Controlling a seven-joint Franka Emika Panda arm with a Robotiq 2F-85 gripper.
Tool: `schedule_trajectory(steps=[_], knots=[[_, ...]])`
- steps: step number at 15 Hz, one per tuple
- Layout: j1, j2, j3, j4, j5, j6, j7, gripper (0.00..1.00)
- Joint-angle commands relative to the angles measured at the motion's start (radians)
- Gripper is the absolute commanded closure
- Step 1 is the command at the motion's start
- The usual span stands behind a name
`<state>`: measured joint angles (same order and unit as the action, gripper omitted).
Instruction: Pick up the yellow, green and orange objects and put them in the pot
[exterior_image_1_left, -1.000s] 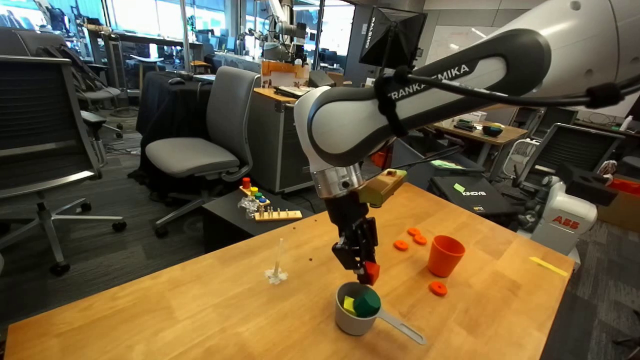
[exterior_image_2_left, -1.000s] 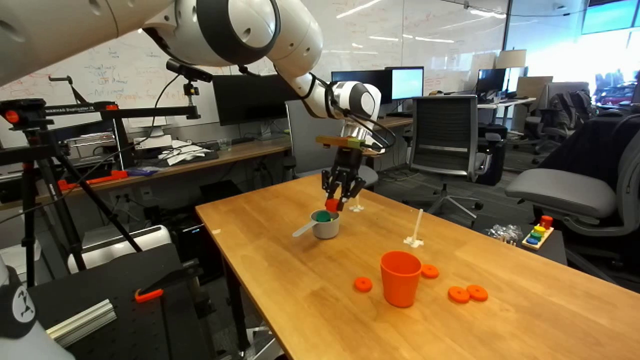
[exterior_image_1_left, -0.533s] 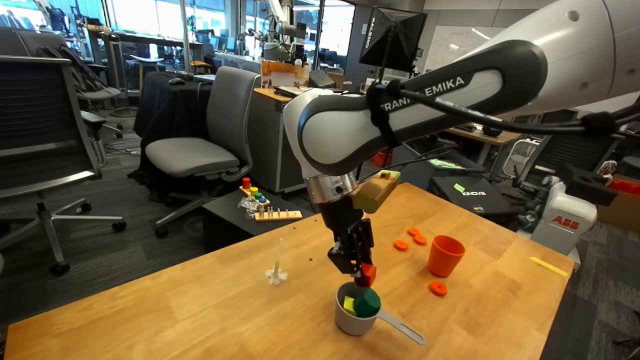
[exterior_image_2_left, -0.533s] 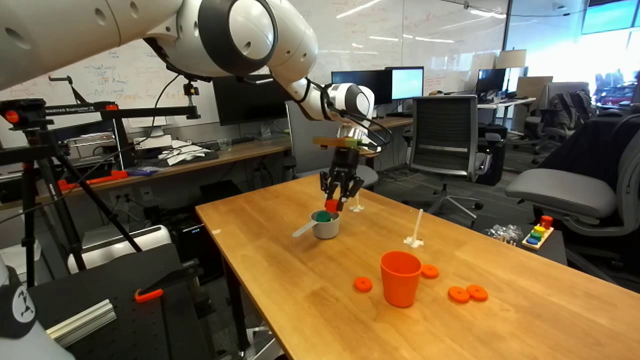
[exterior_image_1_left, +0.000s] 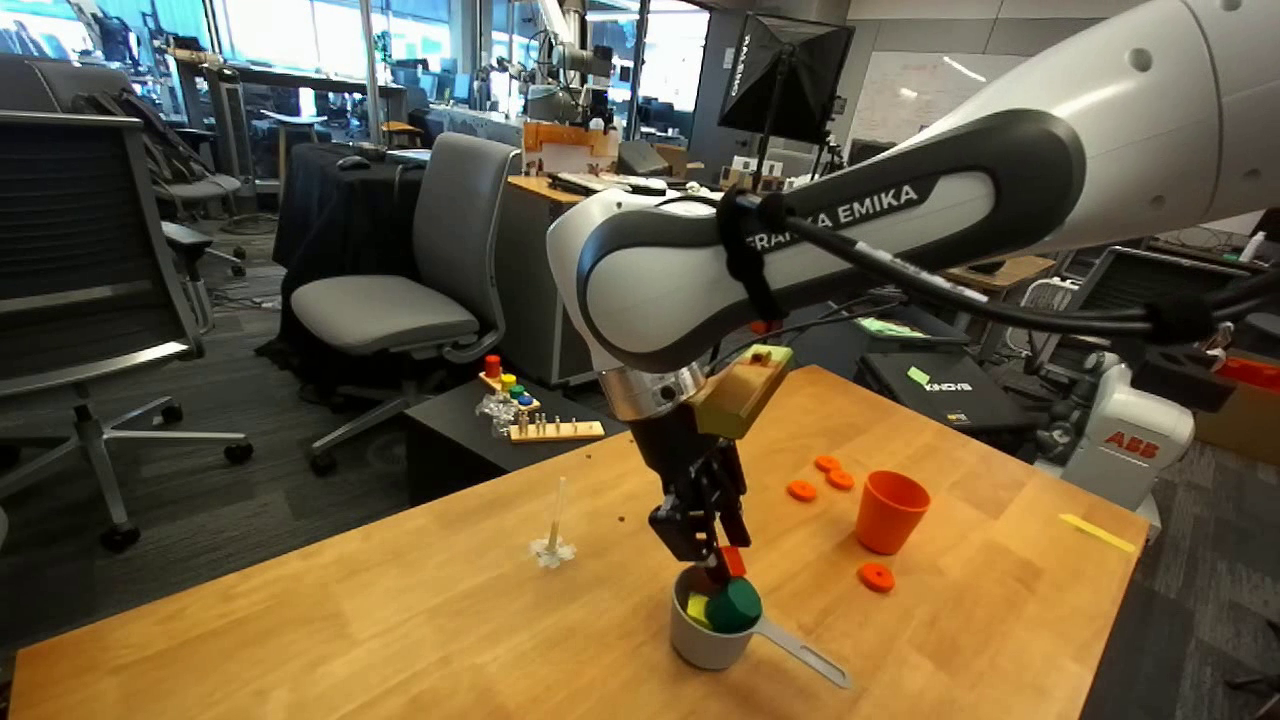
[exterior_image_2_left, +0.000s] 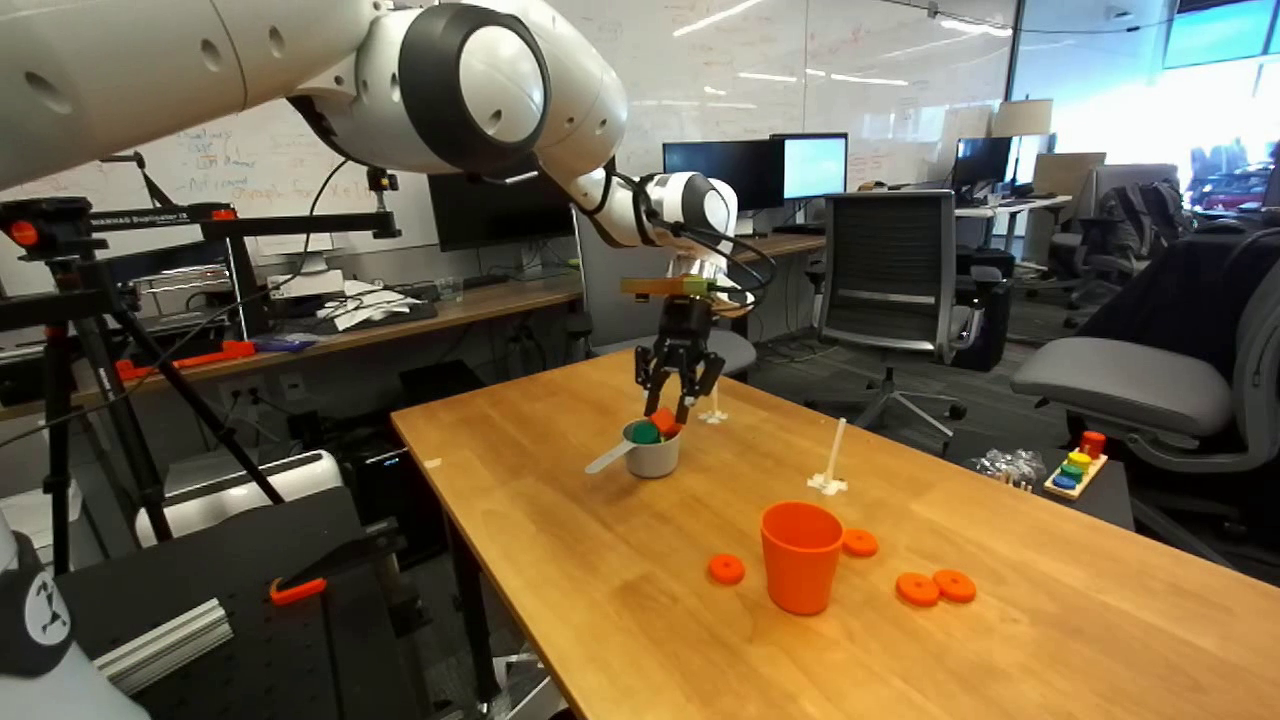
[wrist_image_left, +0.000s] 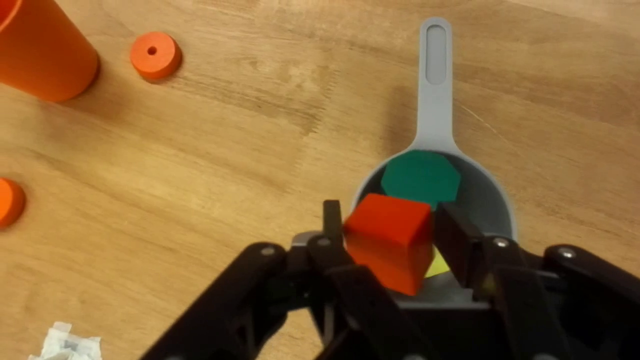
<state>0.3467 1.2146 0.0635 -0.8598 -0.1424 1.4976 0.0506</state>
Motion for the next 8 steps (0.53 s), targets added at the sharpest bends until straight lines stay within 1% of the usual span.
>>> schedule_trajectory(steps=[1,3,5,8], knots=[[0.025,0.042,-0.019,0.09,-0.017,-0.059,0.02,0.14],[0.021,0.04,-0.017,0.087,-0.018,-0.064,0.021,0.01],[0.017,0.036,-0.022,0.087,-0.021,-0.067,0.022,0.0],[-0.011,0.017,-0.052,0.092,-0.022,-0.07,0.027,0.0]])
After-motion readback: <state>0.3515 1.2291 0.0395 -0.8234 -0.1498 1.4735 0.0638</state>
